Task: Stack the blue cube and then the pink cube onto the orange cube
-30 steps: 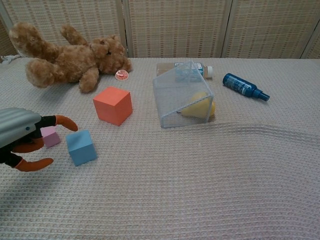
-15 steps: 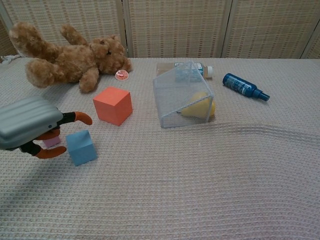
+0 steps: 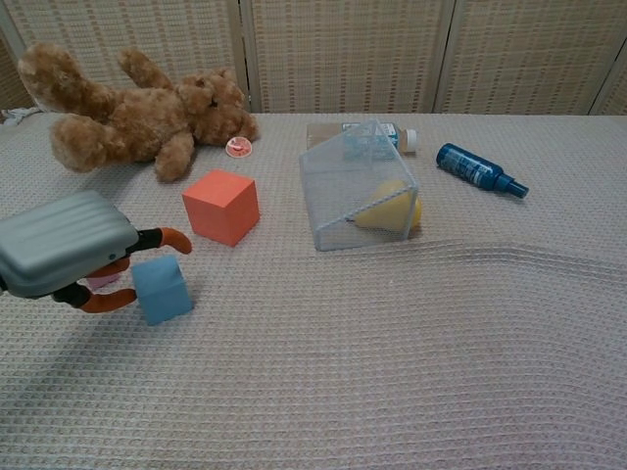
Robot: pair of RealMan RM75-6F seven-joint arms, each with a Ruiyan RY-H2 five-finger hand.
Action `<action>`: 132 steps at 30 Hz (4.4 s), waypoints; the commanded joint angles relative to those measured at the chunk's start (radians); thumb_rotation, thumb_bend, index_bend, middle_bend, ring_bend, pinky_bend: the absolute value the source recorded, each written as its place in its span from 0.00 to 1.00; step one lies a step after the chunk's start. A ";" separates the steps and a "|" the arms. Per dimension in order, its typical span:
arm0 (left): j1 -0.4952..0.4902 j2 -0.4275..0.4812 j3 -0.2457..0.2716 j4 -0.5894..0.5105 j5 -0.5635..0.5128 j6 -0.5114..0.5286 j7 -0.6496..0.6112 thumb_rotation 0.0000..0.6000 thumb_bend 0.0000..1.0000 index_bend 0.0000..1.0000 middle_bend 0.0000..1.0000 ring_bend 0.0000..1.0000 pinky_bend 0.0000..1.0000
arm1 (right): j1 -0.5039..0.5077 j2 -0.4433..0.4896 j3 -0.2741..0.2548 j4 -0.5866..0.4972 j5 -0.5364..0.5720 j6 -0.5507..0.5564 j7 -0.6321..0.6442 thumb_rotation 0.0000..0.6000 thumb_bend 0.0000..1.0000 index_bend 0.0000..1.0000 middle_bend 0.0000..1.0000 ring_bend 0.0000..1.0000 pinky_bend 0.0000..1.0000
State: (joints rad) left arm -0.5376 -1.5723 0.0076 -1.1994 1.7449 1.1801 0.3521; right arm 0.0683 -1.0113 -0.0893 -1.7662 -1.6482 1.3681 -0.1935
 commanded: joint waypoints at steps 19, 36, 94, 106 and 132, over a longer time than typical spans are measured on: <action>-0.013 -0.017 0.038 0.024 0.011 0.009 0.007 1.00 0.32 0.46 1.00 1.00 1.00 | 0.005 0.007 -0.005 -0.006 0.001 -0.013 0.003 1.00 0.08 0.00 0.00 0.00 0.00; -0.020 0.044 0.000 -0.030 -0.018 0.093 -0.127 1.00 0.32 0.61 1.00 1.00 1.00 | 0.008 0.014 -0.004 -0.013 0.010 -0.020 0.004 1.00 0.08 0.00 0.00 0.00 0.00; -0.392 -0.046 -0.279 -0.369 -0.945 -0.017 0.650 1.00 0.37 0.81 1.00 1.00 1.00 | 0.017 0.048 -0.002 -0.016 0.012 -0.021 0.069 1.00 0.09 0.00 0.00 0.00 0.00; -0.424 -0.073 -0.275 -0.321 -0.990 -0.008 0.656 1.00 0.37 0.82 1.00 1.00 1.00 | 0.016 0.054 -0.001 -0.015 0.010 -0.016 0.082 1.00 0.09 0.00 0.00 0.00 0.00; -0.446 -0.089 -0.260 -0.291 -1.050 0.006 0.663 1.00 0.36 0.70 1.00 1.00 1.00 | 0.013 0.056 0.001 -0.019 0.011 -0.013 0.079 1.00 0.08 0.00 0.00 0.00 0.00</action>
State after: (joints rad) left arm -0.9834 -1.6617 -0.2526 -1.4897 0.6955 1.1867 1.0154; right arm 0.0816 -0.9556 -0.0887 -1.7850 -1.6374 1.3552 -0.1142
